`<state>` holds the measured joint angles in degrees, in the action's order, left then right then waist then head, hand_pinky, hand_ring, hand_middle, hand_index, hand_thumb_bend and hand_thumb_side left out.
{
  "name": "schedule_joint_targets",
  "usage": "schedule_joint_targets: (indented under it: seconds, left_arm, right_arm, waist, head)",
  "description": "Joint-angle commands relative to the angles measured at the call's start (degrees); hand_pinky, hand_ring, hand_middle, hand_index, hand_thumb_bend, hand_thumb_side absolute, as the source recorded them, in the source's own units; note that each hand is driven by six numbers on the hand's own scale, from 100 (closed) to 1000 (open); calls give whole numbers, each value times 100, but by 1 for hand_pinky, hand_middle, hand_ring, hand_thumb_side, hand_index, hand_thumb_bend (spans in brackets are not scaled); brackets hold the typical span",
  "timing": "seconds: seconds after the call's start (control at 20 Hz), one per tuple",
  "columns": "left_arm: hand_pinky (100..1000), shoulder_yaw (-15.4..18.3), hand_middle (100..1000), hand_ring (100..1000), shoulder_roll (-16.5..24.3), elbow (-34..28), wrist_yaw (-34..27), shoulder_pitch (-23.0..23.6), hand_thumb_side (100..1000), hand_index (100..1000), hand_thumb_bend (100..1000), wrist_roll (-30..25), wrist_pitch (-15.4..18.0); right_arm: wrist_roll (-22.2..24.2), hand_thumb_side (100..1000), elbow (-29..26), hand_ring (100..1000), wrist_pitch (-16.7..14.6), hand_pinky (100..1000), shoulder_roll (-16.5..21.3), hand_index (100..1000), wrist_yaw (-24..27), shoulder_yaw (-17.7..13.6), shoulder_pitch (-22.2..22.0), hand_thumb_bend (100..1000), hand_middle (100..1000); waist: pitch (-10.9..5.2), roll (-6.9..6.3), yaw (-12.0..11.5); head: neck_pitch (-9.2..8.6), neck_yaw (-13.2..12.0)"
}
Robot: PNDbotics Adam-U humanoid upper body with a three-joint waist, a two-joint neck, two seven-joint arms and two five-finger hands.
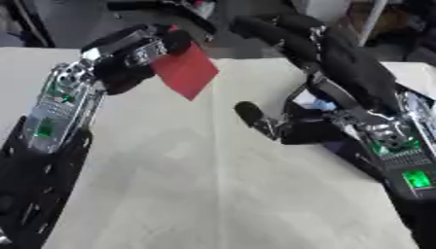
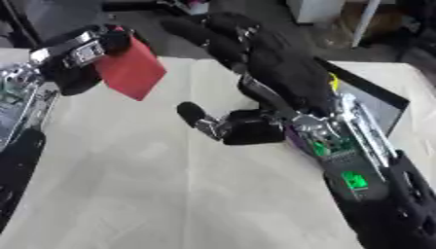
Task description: Pick up the objects with one hand, pass them to the other hand, and then place them into the box on the other side of the table.
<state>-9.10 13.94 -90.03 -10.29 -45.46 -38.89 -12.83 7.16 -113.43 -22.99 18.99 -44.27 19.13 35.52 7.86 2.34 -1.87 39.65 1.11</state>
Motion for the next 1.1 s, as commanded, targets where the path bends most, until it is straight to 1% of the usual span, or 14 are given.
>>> schedule_joint_targets:
  seconds: [0.05,0.3,0.4,0.6,0.8,0.95,1.1]
  left_arm:
    - [649,8,365,451,-32,-61,-11,-163,637,495,100,218,-27]
    - [653,-52,368,454,-84,-72,-26,-217,635,498,100,434,-44]
    - [654,-81,368,455,-92,-74,-30,-237,633,498,100,470,-34]
    - [656,-131,368,455,-93,-75,-42,-267,630,498,100,484,-8]
    - [658,-214,368,456,-90,-75,-41,-305,629,498,100,408,42]
    - [659,-252,368,456,-95,-64,-26,-333,627,498,100,352,86]
    - [660,-273,368,456,-109,-48,-6,-359,626,498,100,313,122]
  right_arm:
    - [-19,257,-116,793,94,848,-9,998,-109,-49,123,270,842]
    - [-51,267,-116,795,235,849,-69,995,-225,-84,149,283,846]
    - [-7,292,-116,788,283,842,-103,989,-163,-88,132,271,841]
    - [127,325,-116,780,433,835,-140,982,271,-151,133,272,834]
    - [325,393,-116,769,553,825,-153,973,789,-176,166,261,825]
    - [475,414,-116,766,629,821,-171,970,1187,-205,215,262,822]
    - [570,421,-116,764,681,820,-180,969,1420,-241,252,265,820]
  waist:
    - [-101,-3,1]
    - [-101,3,6]
    - [-99,2,7]
    - [-99,3,11]
    - [-100,1,14]
    - [-101,-1,14]
    - [-100,-3,13]
  head:
    - [-64,15]
    - [-82,12]
    - [-93,10]
    - [-101,7]
    - [-98,12]
    - [-96,17]
    - [-103,20]
